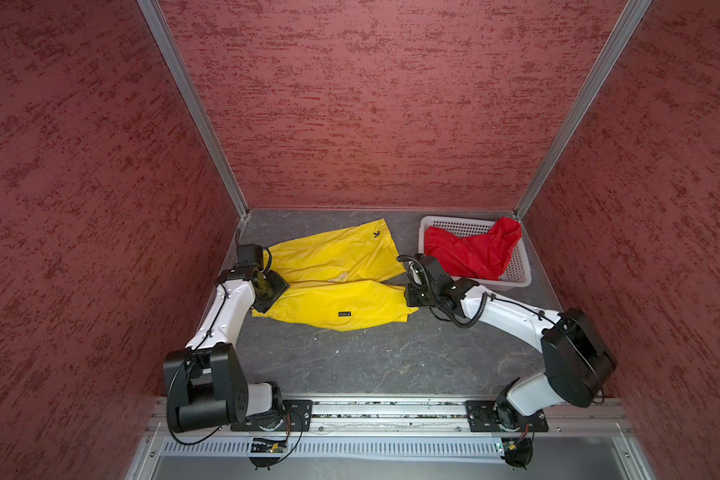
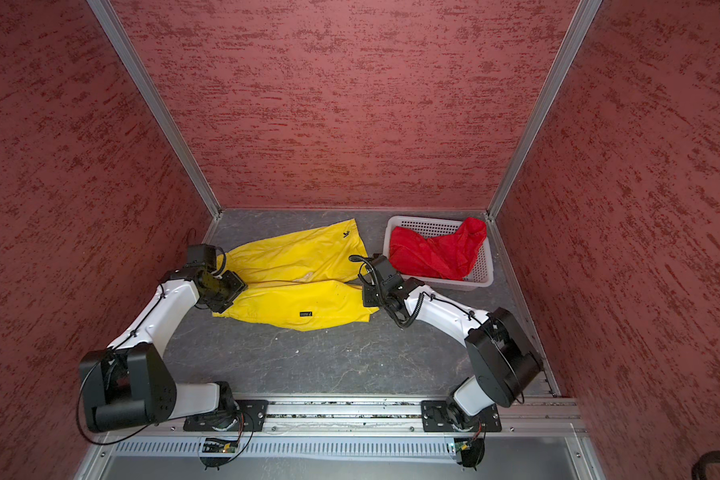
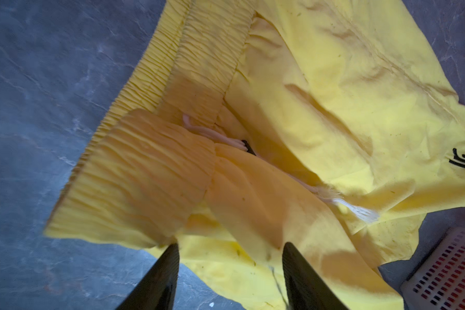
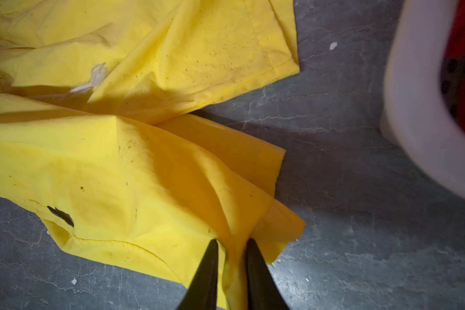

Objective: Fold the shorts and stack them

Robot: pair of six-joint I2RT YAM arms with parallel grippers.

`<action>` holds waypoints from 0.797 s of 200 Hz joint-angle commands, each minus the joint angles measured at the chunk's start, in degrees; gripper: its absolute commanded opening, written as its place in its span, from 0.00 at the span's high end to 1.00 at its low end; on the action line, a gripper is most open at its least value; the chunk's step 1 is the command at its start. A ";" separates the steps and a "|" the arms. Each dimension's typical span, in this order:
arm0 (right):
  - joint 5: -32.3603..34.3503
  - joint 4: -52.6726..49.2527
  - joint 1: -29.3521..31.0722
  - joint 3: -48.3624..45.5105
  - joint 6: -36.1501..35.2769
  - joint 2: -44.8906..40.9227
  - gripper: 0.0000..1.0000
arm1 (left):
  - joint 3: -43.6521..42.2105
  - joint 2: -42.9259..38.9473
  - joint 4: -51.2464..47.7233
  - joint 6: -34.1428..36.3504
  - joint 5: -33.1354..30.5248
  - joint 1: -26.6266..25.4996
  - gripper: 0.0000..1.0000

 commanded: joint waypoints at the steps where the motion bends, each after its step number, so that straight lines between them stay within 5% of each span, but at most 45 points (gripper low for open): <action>1: -1.26 -1.47 -0.07 -1.21 0.60 -4.79 0.56 | -1.92 -2.47 -4.20 2.25 -2.77 1.60 0.37; 25: -0.97 -1.68 1.22 -4.11 1.63 -10.22 0.42 | -4.95 -9.22 -1.57 0.59 -3.23 2.11 0.41; 39: 2.17 -3.13 3.22 -4.06 1.67 -12.12 0.48 | -4.78 -12.66 -0.67 -0.01 -3.62 1.99 0.76; 48: 3.41 -2.96 4.88 -3.24 1.29 -12.02 0.57 | -4.39 -13.76 -0.34 -0.69 -4.75 1.55 0.87; 86: 4.96 -2.08 10.65 4.62 -0.13 -0.27 0.97 | -7.48 -10.86 10.05 -3.70 -1.31 -0.75 0.91; 128: 5.52 1.27 14.75 9.13 1.83 11.24 0.93 | -11.54 -1.88 19.62 -6.05 1.71 -3.26 0.94; 159: 3.56 3.60 16.75 7.82 4.03 14.89 0.94 | -11.42 3.93 16.42 -3.72 1.11 -3.80 1.00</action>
